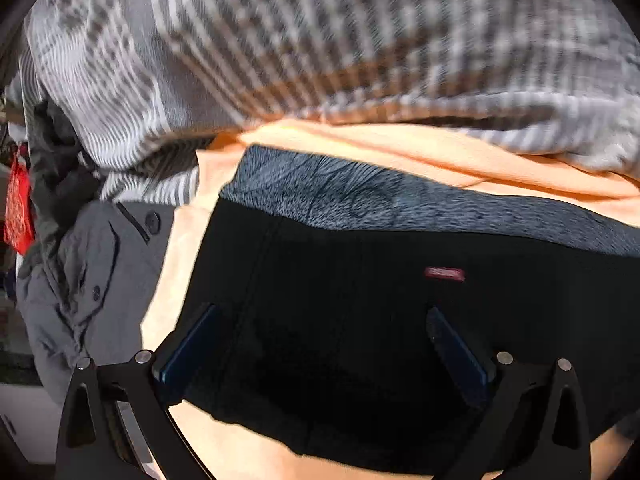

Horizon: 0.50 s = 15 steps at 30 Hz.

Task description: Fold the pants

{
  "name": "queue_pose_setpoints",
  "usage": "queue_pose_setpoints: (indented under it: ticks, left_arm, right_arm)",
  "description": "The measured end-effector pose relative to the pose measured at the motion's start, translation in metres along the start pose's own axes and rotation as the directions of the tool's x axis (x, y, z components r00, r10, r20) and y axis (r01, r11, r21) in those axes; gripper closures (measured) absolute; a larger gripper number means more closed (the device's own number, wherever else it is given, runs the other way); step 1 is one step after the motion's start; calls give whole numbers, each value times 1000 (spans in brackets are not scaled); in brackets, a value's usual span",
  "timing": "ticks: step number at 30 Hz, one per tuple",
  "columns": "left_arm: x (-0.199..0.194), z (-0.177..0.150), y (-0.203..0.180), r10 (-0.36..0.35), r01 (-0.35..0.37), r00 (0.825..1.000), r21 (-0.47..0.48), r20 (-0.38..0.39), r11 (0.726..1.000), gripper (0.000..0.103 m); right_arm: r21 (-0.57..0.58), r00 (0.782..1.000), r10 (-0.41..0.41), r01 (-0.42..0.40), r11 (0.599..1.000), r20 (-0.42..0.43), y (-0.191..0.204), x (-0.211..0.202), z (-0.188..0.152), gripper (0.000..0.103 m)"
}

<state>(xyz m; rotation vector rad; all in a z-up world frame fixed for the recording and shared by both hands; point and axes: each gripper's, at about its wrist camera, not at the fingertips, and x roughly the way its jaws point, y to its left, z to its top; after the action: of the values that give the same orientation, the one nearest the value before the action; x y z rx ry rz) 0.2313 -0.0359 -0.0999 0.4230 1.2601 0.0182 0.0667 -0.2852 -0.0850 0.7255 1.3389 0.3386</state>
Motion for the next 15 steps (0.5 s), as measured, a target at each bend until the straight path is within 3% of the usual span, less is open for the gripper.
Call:
queue_pose_setpoints:
  ticks: [4, 6, 10, 15]
  left_arm:
    - [-29, -7, -18, -17, 14, 999, 67, 42, 998, 0]
    - [-42, -12, -35, -43, 38, 998, 103, 48, 994, 0]
    - [-69, -22, -90, -122, 116, 992, 167, 26, 979, 0]
    - [-94, -31, -173, -208, 205, 978, 248, -14, 947, 0]
  right_arm:
    - [132, 982, 60, -85, 988, 180, -45, -79, -14, 67]
    - [141, 977, 19, -50, 989, 215, -55, -108, -23, 50]
    - [203, 967, -101, 52, 978, 236, -86, -150, -41, 48]
    - [343, 943, -154, 46, 938, 294, -138, -192, -54, 48]
